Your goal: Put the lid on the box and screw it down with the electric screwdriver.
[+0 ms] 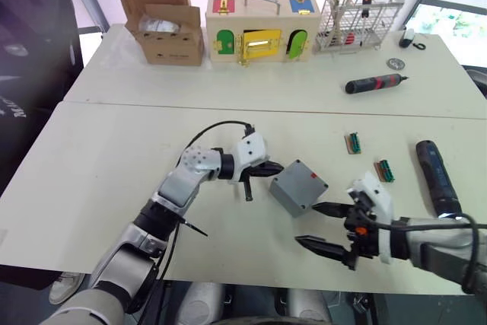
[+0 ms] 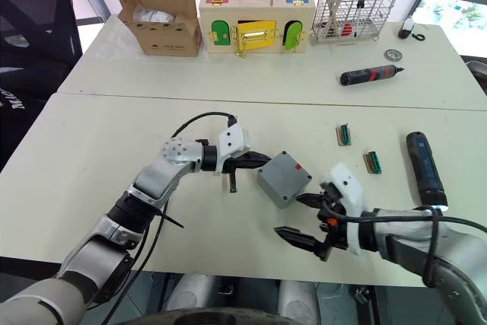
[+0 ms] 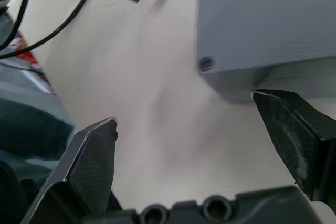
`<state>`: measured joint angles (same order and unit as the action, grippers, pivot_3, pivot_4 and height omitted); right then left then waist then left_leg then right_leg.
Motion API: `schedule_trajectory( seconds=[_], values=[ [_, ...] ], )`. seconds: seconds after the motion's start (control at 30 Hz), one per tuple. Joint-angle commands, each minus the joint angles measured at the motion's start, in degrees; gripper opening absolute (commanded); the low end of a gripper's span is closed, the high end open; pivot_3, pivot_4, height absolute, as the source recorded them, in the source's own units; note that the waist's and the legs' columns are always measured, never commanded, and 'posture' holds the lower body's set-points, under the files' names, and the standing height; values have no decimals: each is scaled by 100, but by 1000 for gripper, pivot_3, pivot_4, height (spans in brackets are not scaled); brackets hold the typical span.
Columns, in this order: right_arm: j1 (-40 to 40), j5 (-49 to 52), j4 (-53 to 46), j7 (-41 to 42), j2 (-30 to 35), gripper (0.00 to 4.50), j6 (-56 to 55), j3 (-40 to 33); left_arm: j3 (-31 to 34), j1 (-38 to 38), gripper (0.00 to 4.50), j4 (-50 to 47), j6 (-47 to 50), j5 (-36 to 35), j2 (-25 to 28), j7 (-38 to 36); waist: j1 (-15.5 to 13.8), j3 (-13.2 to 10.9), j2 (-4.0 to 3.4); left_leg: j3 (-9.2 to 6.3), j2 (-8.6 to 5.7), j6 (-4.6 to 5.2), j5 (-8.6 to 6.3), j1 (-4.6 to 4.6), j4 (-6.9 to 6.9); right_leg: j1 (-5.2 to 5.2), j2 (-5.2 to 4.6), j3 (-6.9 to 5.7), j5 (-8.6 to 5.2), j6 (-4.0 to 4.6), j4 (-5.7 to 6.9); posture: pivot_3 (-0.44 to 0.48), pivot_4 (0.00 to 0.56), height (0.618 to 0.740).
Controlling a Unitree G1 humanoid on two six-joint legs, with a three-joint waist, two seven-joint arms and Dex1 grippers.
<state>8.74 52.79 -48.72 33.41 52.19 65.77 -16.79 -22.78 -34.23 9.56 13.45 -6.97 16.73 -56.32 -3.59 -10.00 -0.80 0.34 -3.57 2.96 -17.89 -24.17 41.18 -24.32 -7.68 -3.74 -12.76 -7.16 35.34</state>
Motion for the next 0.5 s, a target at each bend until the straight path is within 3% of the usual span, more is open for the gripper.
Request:
schedule_trajectory(
  seconds=[0.03,0.27,0.5],
  values=[
    [264,-438,146,249,460,4493,-277,-305,159,80,0,-315,43,56,418,-170,6,1,2,0,2,0,0,0,-1,0,2,0,0,0,1,0,150,694],
    [-212,-1688,1042,559,614,4493,-1583,571,242,649,0,-1673,1351,-887,1104,-964,70,1,1,0,2,-1,0,0,2,-1,1,0,0,0,1,0,150,694],
    [-821,-2426,1496,1269,590,4493,-2657,1451,-166,833,0,-1978,1499,-739,1065,-893,131,1,1,0,2,-2,1,-1,1,-1,4,-1,0,0,2,0,150,694]
  ],
)
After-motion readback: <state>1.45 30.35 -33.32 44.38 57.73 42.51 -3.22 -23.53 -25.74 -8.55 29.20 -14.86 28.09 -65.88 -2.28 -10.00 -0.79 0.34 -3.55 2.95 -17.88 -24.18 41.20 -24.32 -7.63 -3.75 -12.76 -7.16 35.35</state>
